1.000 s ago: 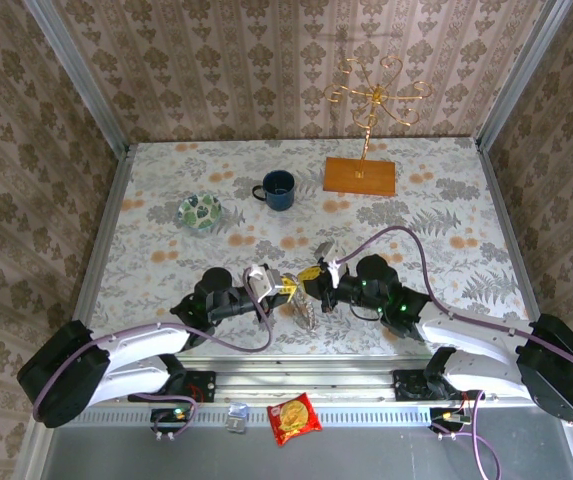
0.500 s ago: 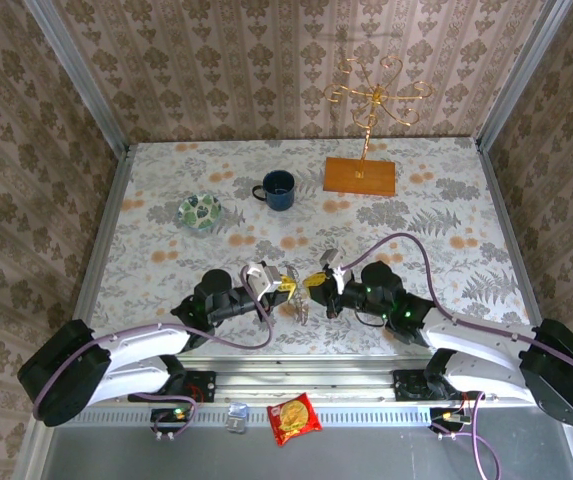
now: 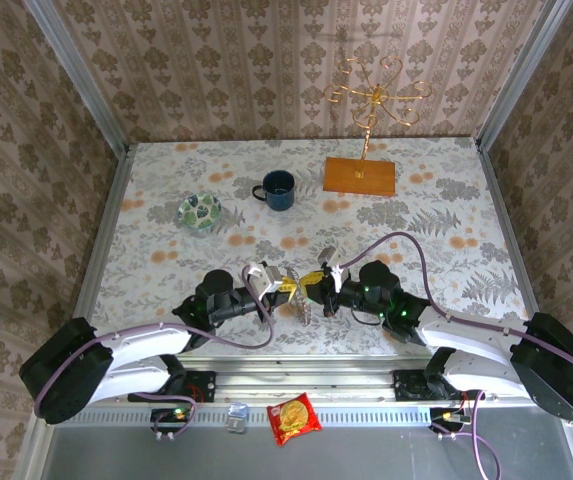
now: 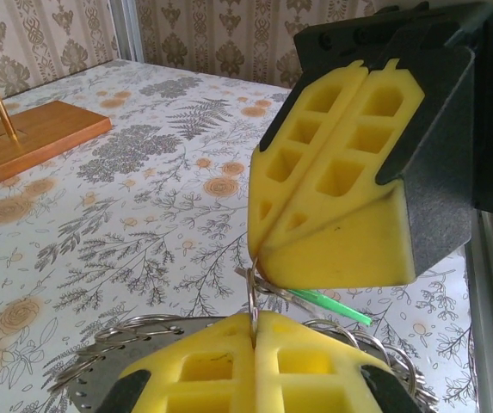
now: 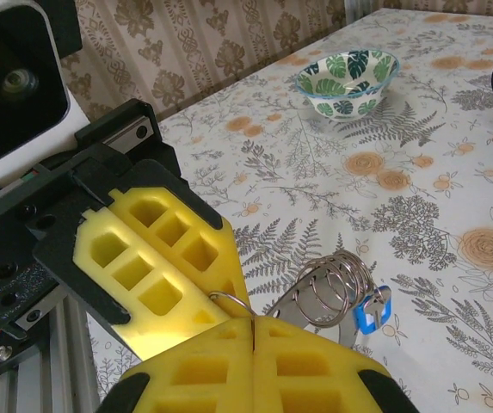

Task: Put the keys on the keyring

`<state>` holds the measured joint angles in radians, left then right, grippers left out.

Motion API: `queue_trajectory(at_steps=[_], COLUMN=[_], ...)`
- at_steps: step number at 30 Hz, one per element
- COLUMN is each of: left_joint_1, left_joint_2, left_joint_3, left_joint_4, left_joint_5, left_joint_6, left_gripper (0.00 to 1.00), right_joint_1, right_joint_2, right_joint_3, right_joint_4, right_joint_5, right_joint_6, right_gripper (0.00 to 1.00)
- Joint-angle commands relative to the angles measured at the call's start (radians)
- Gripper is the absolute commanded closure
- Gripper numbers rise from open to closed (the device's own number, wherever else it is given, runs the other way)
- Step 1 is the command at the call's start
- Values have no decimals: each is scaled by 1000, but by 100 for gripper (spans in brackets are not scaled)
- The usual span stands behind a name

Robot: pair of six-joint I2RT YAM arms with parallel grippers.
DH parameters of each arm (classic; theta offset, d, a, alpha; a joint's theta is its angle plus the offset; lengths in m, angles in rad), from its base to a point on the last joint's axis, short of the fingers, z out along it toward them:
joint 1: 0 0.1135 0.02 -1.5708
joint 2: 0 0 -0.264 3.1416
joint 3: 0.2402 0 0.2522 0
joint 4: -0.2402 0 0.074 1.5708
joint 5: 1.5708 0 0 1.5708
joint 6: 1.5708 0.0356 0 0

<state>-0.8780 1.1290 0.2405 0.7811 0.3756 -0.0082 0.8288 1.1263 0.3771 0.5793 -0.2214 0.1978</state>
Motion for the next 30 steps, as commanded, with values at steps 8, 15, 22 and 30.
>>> queue_trajectory(at_steps=[8,15,22,30], left_joint_1=[-12,-25,-63,-85], left_joint_2=[8,12,49,87], left_joint_3=[-3,-27,-31,-46], left_joint_4=[89,134,180,264], left_joint_5=[9,-46,-139,-211], left_joint_6=[-30,7,60,76], left_gripper=[100,100,100,100], right_joint_1=[-2,-3,-2,-2], right_joint_2=[18,16,63,102], right_joint_3=[40,31,-3,-22], right_joint_4=[8,6,83,160], right_joint_5=[68,165,175,188], right_joint_6=[22,131,276,375], right_gripper=[100,100,100,100])
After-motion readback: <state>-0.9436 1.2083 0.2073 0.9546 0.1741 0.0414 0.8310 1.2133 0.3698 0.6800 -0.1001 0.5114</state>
